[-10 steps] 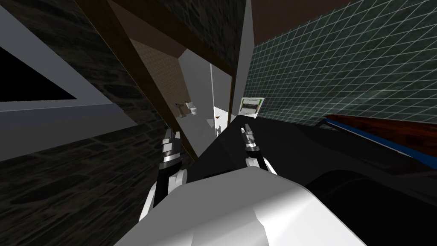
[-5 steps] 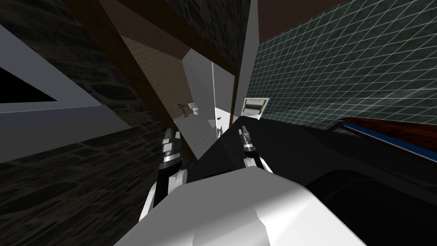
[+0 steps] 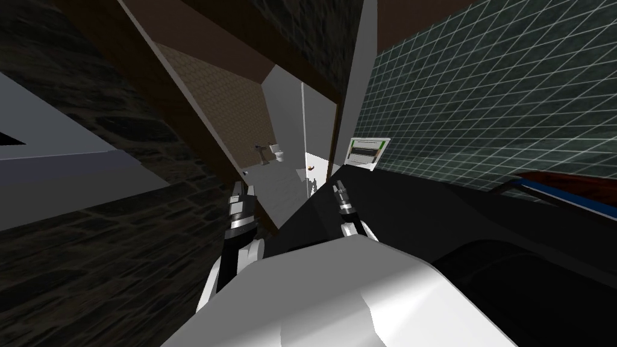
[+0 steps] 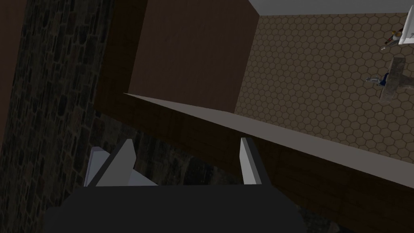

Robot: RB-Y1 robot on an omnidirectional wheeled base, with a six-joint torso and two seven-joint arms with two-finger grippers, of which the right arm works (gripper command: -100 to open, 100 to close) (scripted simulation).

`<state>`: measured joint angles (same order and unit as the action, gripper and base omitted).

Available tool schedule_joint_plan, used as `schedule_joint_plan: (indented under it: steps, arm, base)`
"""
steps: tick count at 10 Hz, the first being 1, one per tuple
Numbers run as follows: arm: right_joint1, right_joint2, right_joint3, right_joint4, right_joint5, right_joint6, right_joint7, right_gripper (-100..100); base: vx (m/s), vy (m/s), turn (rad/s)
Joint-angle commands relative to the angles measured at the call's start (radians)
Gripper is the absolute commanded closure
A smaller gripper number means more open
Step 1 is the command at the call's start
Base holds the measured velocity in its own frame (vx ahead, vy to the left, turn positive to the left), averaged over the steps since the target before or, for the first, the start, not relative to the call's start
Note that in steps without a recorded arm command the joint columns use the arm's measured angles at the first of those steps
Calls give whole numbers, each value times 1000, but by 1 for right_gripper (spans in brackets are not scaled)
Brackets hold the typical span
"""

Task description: Push the door open

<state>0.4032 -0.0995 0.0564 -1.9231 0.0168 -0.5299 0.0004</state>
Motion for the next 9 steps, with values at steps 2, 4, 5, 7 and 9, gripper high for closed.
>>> schedule_joint_plan:
  steps: [2,4,5,7,9]
  arm:
    - [-20,-8,13,49,-9,-11,-5,-100]
    - [-32,-14,22,82,-14,-19,-9,-100]
    - [-39,-16,26,99,-17,-23,-11,-100]
    - [-51,-21,35,133,-23,-31,-14,-100]
    - [-71,-29,48,186,-32,-44,-19,-100]
  base:
    - [132,-94,78]
    - [81,-60,69]
    - [77,-66,77]
    - [86,-57,65]
    - [107,-74,101]
